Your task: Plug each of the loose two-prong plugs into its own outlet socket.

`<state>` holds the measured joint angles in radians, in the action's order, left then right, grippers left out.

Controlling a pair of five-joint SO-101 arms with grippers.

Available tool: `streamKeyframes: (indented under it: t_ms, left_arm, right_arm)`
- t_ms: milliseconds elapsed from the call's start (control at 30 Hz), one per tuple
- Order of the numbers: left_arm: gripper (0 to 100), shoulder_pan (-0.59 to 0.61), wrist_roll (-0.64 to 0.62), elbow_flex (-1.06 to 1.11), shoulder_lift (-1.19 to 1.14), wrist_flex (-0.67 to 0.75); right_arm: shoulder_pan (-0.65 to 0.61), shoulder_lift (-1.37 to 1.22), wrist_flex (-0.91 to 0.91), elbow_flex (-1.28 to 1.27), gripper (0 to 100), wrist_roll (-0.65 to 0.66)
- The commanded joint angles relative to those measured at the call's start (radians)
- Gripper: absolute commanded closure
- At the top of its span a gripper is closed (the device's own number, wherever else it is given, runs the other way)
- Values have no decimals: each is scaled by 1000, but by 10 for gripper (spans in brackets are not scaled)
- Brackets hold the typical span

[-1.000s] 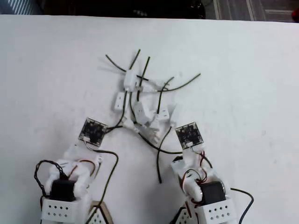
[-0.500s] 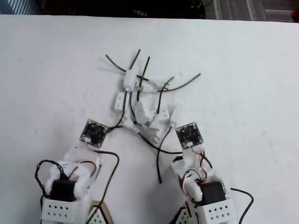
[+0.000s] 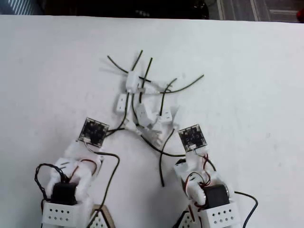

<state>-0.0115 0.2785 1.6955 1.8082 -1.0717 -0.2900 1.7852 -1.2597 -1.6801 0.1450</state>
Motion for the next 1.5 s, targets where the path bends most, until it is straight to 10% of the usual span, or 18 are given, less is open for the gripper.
streamKeyframes:
  t_ms: [0,200,367,600,1467]
  left_arm:
    - [974,1,0,-3,8,-6]
    - [976,31,0,-6,8,-6]
    - [976,133,0,-32,8,-11]
    - [976,157,0,-35,10,-12]
    - [972,159,57,-31,10,-11]
  right_arm:
    - [-7,5,-7,-11,980,-5]
    - [156,5,-4,32,978,68]
    - [335,7,113,141,980,379]
    - [341,-4,151,270,978,336]
    - [-252,-1397,-36,1203,881,207]
